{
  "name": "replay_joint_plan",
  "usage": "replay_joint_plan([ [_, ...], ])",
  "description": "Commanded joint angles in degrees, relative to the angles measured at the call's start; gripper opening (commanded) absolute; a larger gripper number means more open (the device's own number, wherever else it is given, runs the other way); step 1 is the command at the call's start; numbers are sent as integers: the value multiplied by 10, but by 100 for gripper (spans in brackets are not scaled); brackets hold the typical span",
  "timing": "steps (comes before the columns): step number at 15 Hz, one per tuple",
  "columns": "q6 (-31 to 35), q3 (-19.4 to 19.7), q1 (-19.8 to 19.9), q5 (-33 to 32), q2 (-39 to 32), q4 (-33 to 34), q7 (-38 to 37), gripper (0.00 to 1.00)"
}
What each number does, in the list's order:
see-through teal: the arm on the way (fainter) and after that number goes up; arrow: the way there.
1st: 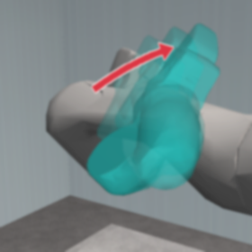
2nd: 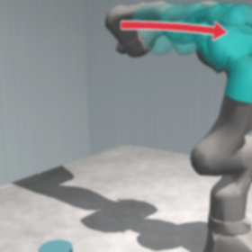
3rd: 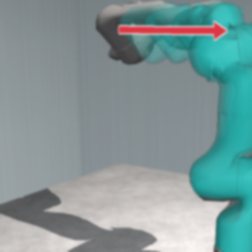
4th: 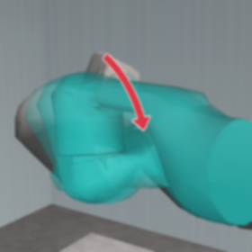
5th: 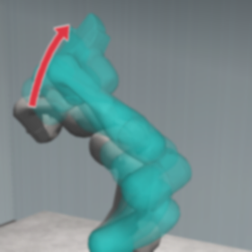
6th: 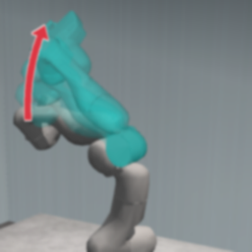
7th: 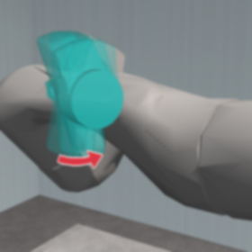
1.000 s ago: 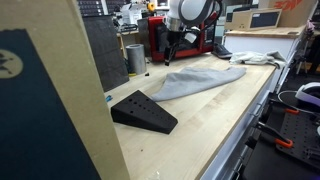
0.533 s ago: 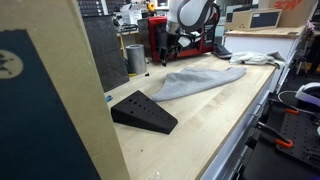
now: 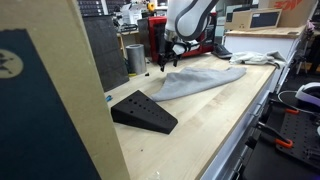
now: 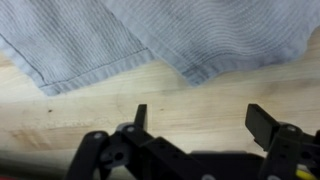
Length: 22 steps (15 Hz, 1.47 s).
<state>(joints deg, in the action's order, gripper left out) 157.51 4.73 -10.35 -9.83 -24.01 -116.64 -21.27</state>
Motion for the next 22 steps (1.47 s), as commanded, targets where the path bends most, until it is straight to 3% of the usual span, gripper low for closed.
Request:
replay_joint_plan([
  [1, -3, 15, -17, 5, -12, 14, -36, 92],
  [2, -5, 18, -18, 6, -14, 15, -42, 74],
  [11, -29, 28, -28, 17, -21, 6, -71, 6],
  [12, -32, 27, -30, 18, -20, 6, -74, 11],
  [13, -35, 24, -30, 20, -19, 7, -72, 40],
  [15, -42, 24, -31, 19, -17, 7, -69, 39],
  [22, -79, 15, -24, 22, -4, -3, -61, 88],
])
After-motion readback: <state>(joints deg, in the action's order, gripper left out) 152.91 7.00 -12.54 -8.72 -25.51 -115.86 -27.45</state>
